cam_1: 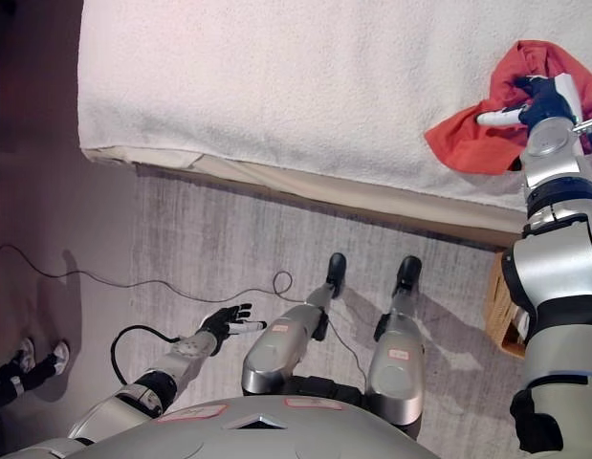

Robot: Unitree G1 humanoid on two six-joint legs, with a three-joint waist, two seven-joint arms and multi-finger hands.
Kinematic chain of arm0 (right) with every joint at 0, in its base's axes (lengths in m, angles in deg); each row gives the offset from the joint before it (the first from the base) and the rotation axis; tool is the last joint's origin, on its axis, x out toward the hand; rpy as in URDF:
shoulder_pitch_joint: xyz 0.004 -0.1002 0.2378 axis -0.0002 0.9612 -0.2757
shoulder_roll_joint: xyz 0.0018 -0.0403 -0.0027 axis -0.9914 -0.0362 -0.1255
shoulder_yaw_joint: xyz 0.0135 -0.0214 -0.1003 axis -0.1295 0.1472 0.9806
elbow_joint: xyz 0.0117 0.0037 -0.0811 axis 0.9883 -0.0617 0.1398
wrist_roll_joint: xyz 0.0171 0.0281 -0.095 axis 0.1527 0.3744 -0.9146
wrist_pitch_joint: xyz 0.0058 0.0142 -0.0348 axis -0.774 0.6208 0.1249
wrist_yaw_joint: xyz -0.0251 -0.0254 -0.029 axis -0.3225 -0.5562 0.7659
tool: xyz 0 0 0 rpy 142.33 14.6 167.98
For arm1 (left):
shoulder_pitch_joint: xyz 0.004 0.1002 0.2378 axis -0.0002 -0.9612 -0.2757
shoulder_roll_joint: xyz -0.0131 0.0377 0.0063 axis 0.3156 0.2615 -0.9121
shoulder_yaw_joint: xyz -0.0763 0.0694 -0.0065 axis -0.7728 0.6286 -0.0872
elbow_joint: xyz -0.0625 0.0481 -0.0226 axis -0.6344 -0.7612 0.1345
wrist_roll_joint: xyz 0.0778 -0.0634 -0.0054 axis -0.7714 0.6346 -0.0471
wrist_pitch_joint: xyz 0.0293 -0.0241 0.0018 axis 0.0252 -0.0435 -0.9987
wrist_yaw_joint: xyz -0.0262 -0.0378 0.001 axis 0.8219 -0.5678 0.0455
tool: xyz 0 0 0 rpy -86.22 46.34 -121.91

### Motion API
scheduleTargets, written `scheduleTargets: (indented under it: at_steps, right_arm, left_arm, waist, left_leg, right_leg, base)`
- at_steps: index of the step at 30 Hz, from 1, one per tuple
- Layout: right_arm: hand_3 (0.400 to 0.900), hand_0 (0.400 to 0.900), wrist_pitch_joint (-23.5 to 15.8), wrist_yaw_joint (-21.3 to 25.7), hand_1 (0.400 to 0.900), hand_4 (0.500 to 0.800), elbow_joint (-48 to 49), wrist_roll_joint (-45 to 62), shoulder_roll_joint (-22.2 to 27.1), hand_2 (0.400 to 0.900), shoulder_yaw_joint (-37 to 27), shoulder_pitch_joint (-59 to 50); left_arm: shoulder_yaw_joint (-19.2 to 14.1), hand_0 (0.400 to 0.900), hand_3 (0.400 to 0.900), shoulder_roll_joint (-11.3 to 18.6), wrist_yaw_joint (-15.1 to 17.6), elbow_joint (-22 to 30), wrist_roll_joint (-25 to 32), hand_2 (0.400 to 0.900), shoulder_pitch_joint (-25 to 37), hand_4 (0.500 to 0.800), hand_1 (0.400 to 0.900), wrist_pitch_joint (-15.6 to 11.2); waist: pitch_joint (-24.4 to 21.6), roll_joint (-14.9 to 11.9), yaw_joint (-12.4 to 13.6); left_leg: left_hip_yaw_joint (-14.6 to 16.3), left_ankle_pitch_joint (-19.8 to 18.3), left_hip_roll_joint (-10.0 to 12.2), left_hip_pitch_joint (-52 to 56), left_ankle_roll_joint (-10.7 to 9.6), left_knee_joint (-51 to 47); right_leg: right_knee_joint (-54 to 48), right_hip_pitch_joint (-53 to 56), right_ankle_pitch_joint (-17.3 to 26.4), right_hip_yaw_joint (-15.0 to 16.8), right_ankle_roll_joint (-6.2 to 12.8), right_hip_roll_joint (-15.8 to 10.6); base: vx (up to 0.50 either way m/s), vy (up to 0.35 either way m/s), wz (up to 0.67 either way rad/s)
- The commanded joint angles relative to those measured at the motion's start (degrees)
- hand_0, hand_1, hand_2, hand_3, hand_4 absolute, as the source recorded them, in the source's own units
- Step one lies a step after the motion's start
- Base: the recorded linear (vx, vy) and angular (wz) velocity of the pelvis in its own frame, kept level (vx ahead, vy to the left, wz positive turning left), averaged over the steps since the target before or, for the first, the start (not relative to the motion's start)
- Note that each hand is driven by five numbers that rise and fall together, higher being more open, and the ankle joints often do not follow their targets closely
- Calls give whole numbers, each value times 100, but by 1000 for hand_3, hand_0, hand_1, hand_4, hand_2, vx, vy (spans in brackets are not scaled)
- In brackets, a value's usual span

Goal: Put the clothes on the bed into the basket.

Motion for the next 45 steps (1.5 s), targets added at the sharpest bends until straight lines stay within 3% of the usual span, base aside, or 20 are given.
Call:
scheduleTargets:
  at_steps: [1, 18, 24, 30, 31, 32, 37, 45]
  right_arm:
    - [400, 400, -171, 45, 400, 500, -281, 137, 160, 400, 294, -547]
    - [400, 400, -143, 56, 400, 500, -270, 175, 49, 400, 279, -527]
    - [400, 400, -129, 81, 400, 500, -180, 222, -14, 400, 296, -561]
    - [400, 400, -105, 60, 400, 500, -18, 171, -139, 400, 353, -547]
    - [400, 400, -92, 8, 400, 500, 38, 119, -149, 400, 386, -485]
    - [400, 400, -92, 8, 400, 500, 38, 119, -150, 400, 385, -485]
    - [400, 400, -47, -185, 400, 500, 116, -118, -55, 400, 495, -394]
    - [400, 400, -34, -306, 400, 500, 127, -200, 364, 400, 452, -360]
  left_arm:
    - [470, 900, 900, 308, 59, -86, 62, 900, -35, 800, 900, -17]
    - [412, 900, 900, 239, 153, -381, 102, 900, 213, 800, 900, -15]
    - [319, 900, 900, 223, 182, -591, 131, 900, 324, 800, 900, 4]
    - [117, 900, 900, 246, 192, -916, 97, 900, 450, 800, 900, 50]
    - [16, 900, 900, 294, 180, -1015, 78, 900, 447, 800, 900, 63]
    - [16, 900, 900, 296, 179, -1015, 78, 900, 446, 800, 900, 62]
    - [-302, 900, 900, 517, 94, -1252, -32, 900, 394, 800, 900, 128]
    - [-560, 900, 900, 676, 63, -1411, -114, 900, 357, 800, 900, 181]
  waist:
    - [-230, -247, 150]
    - [-270, -314, -27]
    - [-317, -464, -127]
    - [-432, -909, -261]
    - [-498, -1105, -319]
    - [-493, -1108, -312]
    - [-887, -1652, -482]
    - [-1359, -1971, -732]
  left_leg:
    - [118, -251, -153, -47, -132, -38]
    - [253, -296, -141, 23, -123, -38]
    - [324, -336, -91, 110, -105, -38]
    - [517, -532, -16, 316, -24, 56]
    - [640, -645, 6, 443, 21, 102]
    - [648, -647, 6, 449, 22, 102]
    - [1089, -966, 90, 934, 126, 194]
    - [1543, -1207, 153, 1507, 192, 192]
  right_leg:
    - [-1, -21, -232, 542, 384, -585]
    - [-1, 14, -236, 602, 389, -599]
    - [-1, 60, -234, 640, 369, -567]
    - [28, 159, -225, 782, 374, -467]
    - [43, 206, -215, 877, 381, -425]
    - [44, 208, -215, 886, 382, -424]
    - [109, 381, -237, 1281, 407, -263]
    - [119, 645, -258, 1669, 463, -100]
  base:
    - [0, 0, 0]
    - [-9, 10, -5]
    - [-17, 1, -9]
    - [-4, -1, -30]
    - [11, 9, -46]
    - [10, 15, -52]
    - [40, 28, -57]
    - [43, 41, -48]
